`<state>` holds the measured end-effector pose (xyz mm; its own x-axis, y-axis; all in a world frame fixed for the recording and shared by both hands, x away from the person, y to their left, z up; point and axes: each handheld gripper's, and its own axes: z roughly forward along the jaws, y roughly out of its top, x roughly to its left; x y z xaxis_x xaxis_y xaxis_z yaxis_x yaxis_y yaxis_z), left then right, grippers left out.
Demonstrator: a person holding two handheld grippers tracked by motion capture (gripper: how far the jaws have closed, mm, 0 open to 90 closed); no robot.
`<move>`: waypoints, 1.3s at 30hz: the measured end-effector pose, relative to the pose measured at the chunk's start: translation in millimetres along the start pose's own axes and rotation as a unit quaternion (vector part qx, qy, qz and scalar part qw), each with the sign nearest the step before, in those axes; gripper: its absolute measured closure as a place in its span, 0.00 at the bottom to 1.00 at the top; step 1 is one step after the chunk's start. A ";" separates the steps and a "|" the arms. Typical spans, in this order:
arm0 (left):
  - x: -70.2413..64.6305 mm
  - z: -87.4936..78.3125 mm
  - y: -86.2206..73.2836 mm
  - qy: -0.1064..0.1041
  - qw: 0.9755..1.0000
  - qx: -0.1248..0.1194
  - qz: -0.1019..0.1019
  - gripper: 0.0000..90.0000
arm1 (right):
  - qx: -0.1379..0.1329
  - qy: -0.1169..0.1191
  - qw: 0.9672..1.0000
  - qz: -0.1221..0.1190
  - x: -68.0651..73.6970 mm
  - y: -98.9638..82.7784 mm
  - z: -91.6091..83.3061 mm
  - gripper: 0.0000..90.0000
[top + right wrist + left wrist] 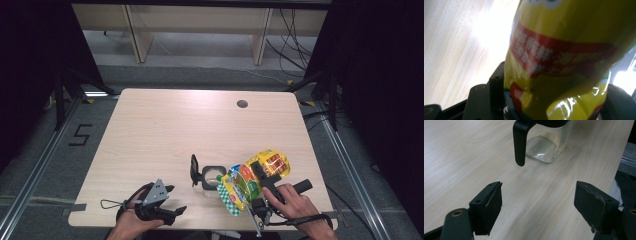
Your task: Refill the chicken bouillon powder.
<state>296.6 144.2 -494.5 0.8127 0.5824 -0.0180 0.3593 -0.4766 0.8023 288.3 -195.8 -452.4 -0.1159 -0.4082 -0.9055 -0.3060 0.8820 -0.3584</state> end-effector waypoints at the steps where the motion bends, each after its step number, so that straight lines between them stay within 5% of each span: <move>1: -0.3 0.1 0.0 0.002 1.000 -0.002 0.001 0.25 | 0.000 0.000 1.000 -0.001 -0.4 0.1 0.0 0.44; 39: 0.0 -0.5 0.4 -0.006 1.000 0.001 -0.002 0.25 | 0.001 -0.006 1.000 -0.025 -5.3 0.0 -1.4 0.44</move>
<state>296.5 144.5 -493.9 0.8167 0.5763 -0.0287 0.3633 -0.4749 0.8015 287.6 -194.0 -447.3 -0.0893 -0.4485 -0.8893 -0.3099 0.8611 -0.4031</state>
